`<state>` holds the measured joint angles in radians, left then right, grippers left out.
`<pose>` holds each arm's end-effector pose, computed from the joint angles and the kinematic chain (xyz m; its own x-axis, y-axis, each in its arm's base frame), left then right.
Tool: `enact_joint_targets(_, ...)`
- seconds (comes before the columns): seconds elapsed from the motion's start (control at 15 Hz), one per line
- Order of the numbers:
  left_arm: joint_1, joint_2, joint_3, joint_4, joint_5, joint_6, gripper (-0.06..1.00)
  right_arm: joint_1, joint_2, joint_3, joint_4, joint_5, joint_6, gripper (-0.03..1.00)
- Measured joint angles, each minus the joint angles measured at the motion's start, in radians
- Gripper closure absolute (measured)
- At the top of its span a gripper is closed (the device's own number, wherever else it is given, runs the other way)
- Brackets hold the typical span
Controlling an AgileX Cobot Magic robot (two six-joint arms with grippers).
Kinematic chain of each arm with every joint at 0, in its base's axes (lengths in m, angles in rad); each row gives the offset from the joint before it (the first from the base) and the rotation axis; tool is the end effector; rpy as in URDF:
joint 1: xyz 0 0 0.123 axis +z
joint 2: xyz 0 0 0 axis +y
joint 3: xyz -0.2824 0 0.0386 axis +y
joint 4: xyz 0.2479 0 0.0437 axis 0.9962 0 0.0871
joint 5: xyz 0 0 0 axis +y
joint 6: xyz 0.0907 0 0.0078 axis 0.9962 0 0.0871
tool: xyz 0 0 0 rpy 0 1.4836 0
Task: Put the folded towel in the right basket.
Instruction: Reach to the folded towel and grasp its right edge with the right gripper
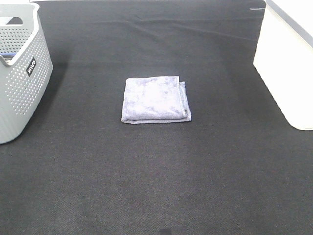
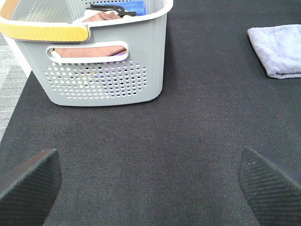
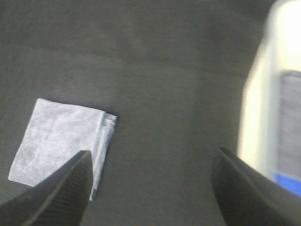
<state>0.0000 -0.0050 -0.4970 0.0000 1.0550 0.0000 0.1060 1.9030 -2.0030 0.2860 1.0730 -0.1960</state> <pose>-0.0050 0.0000 0.2768 -0.4491 0.0000 -0.8935 0.0000 1.0000 0.0000 0.4230 0.0677 0.3782 -0.7429 -0.1341 -0.6558 -0.3042 0.9403 0.1524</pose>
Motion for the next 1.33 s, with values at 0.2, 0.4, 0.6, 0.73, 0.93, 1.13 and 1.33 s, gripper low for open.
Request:
enact_joint_targets(0.2, 0.000, 0.000, 0.000, 0.000, 0.000, 0.000, -0.03, 0.077, 0.118, -0.076, -0.014, 0.007, 0.013, 0.29)
enact_joint_targets(0.4, 0.000, 0.000, 0.000, 0.000, 0.000, 0.000, -0.03, 0.127, 0.222, -0.094, 0.001, 0.027, 0.036, 0.29)
enact_joint_targets(0.6, 0.000, 0.000, 0.000, 0.000, 0.000, 0.000, -0.03, 0.128, 0.319, -0.094, 0.073, 0.071, 0.040, 0.29)
enact_joint_targets(0.73, 0.000, 0.000, 0.000, 0.000, 0.000, 0.000, -0.03, 0.127, 0.409, -0.094, 0.131, 0.096, 0.040, 0.29)
enact_joint_targets(0.93, 0.000, 0.000, 0.000, 0.000, 0.000, 0.000, -0.03, 0.127, 0.514, -0.130, 0.157, 0.108, 0.040, 0.29)
enact_joint_targets(1.13, 0.000, 0.000, 0.000, 0.000, 0.000, 0.000, -0.03, 0.126, 0.629, -0.237, 0.200, 0.139, 0.040, 0.29)
enact_joint_targets(1.33, 0.000, 0.000, 0.000, 0.000, 0.000, 0.000, -0.03, 0.100, 0.712, -0.325, 0.264, 0.141, 0.040, 0.29)
